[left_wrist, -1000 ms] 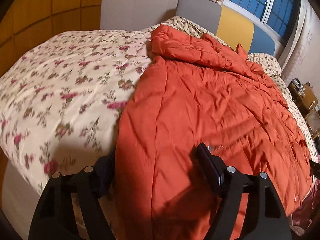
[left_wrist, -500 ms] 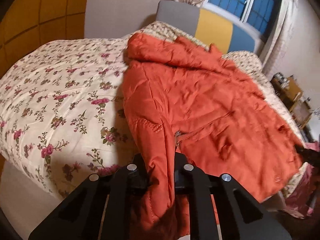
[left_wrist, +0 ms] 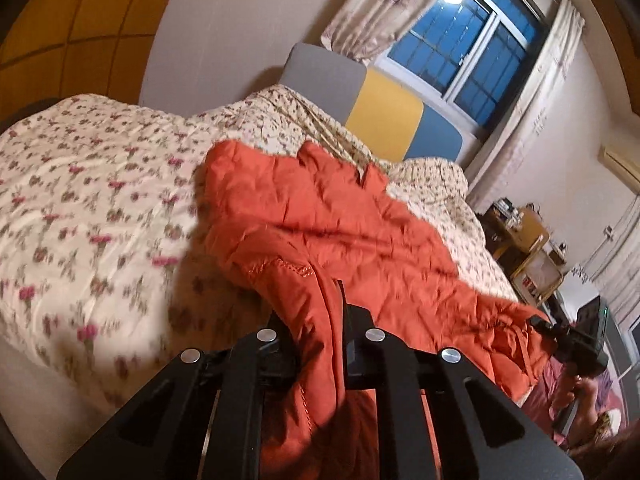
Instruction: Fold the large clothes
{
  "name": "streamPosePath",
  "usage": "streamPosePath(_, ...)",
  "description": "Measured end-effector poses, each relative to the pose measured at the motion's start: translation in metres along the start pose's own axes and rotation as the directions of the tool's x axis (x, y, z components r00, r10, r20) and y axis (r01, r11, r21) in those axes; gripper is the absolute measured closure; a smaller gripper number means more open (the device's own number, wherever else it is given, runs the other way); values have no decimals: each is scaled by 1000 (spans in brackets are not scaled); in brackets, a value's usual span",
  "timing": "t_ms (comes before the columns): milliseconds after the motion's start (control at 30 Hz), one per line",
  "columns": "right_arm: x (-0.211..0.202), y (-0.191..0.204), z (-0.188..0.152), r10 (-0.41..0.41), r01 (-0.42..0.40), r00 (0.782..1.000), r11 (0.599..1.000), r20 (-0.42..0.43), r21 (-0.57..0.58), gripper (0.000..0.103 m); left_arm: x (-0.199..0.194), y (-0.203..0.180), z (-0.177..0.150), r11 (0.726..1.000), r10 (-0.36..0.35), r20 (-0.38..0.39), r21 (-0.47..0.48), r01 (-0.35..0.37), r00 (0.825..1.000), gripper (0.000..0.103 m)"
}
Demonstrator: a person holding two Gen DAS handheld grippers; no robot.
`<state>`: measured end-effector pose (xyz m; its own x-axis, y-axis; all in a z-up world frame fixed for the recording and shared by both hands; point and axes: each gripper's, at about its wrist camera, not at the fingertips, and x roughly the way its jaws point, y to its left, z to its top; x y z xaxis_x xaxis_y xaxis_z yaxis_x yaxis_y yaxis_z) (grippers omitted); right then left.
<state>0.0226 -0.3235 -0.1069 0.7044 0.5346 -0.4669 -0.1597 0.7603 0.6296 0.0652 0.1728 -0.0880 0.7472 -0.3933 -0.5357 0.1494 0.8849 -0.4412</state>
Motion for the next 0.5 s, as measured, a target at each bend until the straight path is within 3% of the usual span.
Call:
streamPosePath(333,46,-7,77,2,-4,999,999,48,39,92,51,21,78,991,-48,26,-123,51,998,91)
streamPosePath(500,82,-18,114,-33,29,998,997,59,65,92,84,31,104,988,-27,31,-149,31,999,91)
